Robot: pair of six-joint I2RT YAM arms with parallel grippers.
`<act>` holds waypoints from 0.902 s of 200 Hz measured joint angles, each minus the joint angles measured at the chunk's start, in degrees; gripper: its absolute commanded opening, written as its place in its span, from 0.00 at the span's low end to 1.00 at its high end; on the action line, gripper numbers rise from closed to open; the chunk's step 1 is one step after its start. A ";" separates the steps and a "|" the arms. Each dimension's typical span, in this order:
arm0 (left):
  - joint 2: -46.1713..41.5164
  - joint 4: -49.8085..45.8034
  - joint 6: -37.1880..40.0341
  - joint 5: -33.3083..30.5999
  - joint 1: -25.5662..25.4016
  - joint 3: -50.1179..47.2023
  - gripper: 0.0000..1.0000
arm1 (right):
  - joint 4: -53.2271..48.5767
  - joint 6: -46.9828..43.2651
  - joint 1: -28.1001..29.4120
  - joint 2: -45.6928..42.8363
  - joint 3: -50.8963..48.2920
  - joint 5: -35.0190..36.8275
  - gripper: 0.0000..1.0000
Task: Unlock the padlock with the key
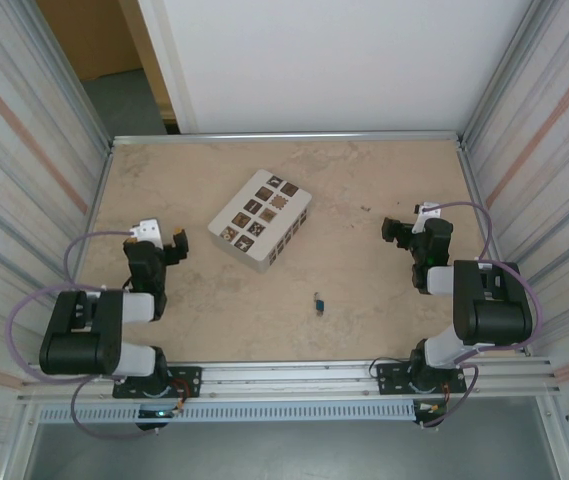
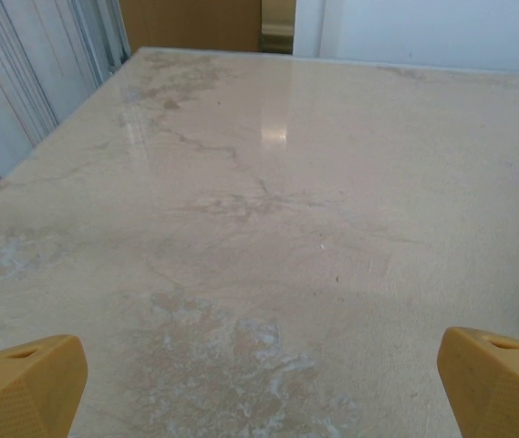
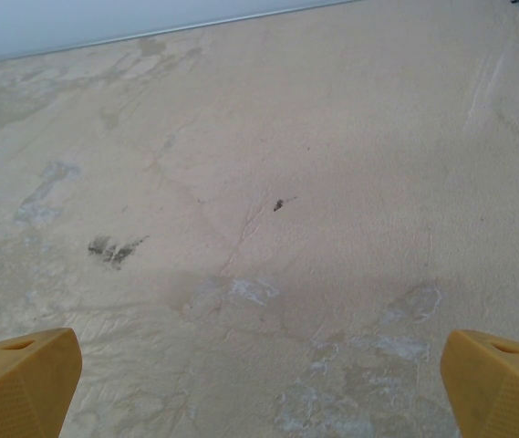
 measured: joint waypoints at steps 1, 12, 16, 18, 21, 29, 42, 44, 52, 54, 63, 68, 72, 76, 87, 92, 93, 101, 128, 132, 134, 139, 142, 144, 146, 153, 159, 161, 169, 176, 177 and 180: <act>0.09 0.02 -0.02 0.07 0.00 0.00 0.99 | -0.02 0.00 0.00 0.00 0.00 0.02 0.99; 0.33 0.37 0.02 0.85 0.00 -0.02 0.99 | -0.02 0.00 0.00 0.00 0.00 0.02 0.99; 0.35 0.81 0.07 1.01 0.00 -0.02 0.99 | -0.02 0.00 0.00 0.00 0.00 0.00 0.99; 0.35 1.14 0.09 1.16 0.00 -0.02 0.99 | -0.02 0.00 0.00 0.00 0.00 0.00 0.99; 0.37 1.53 0.13 1.33 0.00 -0.02 0.99 | -0.02 0.00 0.00 0.00 0.00 0.02 0.99; 0.44 2.58 0.22 1.81 0.00 -0.02 0.99 | -0.02 0.00 0.00 0.00 0.00 0.02 0.99; 1.51 4.37 0.52 2.60 0.00 0.02 0.99 | -0.02 0.00 0.00 0.00 0.00 0.00 0.99; 1.79 4.63 0.59 2.64 0.00 0.04 0.99 | -0.02 0.00 0.00 0.00 0.00 0.00 0.99; 3.65 5.95 0.85 2.91 0.00 0.28 0.99 | -0.02 0.00 0.00 0.00 0.00 0.00 0.99; 4.13 5.97 0.87 3.04 0.00 0.44 0.99 | -0.02 0.00 0.00 0.00 0.00 0.02 0.99; 5.29 3.98 1.05 3.54 0.00 1.46 0.99 | -0.02 0.00 0.00 0.00 0.00 0.00 0.99; 5.44 2.16 1.14 3.85 0.00 2.27 0.99 | -0.02 0.00 0.00 0.00 0.00 0.00 0.99; 5.51 1.29 1.22 4.09 0.02 2.93 0.99 | -0.02 0.00 0.00 0.00 0.00 0.02 0.99; 5.64 0.72 1.33 4.24 0.00 3.58 0.99 | -0.02 0.00 0.00 0.00 0.00 0.00 0.99; 6.03 -0.94 1.57 4.76 0.00 5.77 0.99 | -0.02 0.00 0.00 0.00 0.00 0.02 0.99; 6.03 -2.12 1.66 4.94 -0.02 6.88 0.99 | -0.02 0.00 0.00 0.00 0.00 0.00 0.99; 6.03 -2.25 1.66 4.94 -0.02 7.04 0.99 | -0.02 0.00 0.00 0.00 0.00 0.02 0.99; 6.01 -2.62 1.88 5.22 -0.02 8.02 0.99 | -0.02 0.00 0.00 0.00 0.00 0.02 0.99; 6.01 -4.22 2.19 5.64 -0.02 8.70 0.99 | -0.02 -0.20 0.04 0.00 0.00 0.20 0.99; 6.01 -4.55 2.32 5.73 -0.02 8.70 0.99 | -0.02 -0.22 0.04 0.00 0.00 0.20 0.99; 6.01 -4.72 2.34 5.77 -0.02 8.70 0.99 | -0.02 -0.26 0.04 0.00 0.00 0.20 0.99; 6.01 -5.01 2.47 5.79 -0.02 8.70 0.99 | -0.04 -0.35 0.04 0.00 0.00 0.20 0.99; 6.01 -5.16 2.49 5.79 -0.02 8.70 0.99 | -0.02 -0.37 0.04 0.00 0.00 0.22 0.99; 6.01 -5.25 2.51 5.81 -0.02 8.70 0.99 | -0.02 -0.37 0.04 0.00 0.00 0.22 0.99; 6.01 -5.33 2.51 5.81 -0.02 8.70 0.99 | -0.02 -0.37 0.04 0.00 0.00 0.22 0.99; 6.01 -5.53 2.54 5.81 -0.02 8.70 0.99 | -0.02 -0.39 0.07 0.00 0.00 0.22 0.99; 6.01 -5.66 2.58 5.81 -0.09 8.70 0.99 | -0.02 -0.39 0.07 0.00 0.00 0.20 0.99; 6.01 -5.77 2.60 5.79 -0.13 8.70 0.99 | -0.02 -0.39 0.07 0.00 0.00 0.22 0.99; 6.01 -6.19 2.75 5.79 -0.20 8.70 0.99 | -0.02 -0.39 0.04 0.00 0.00 0.20 0.99; 6.01 -6.49 2.93 5.73 -0.42 8.70 0.99 | -0.02 -0.39 0.04 0.00 0.00 0.20 0.99; 6.01 -6.60 2.95 5.70 -0.48 8.72 0.99 | -0.02 -0.39 0.04 0.00 0.00 0.20 0.99; 6.01 -6.71 2.97 5.68 -0.61 8.74 0.99 | -0.02 -0.39 0.04 0.00 0.00 0.20 0.99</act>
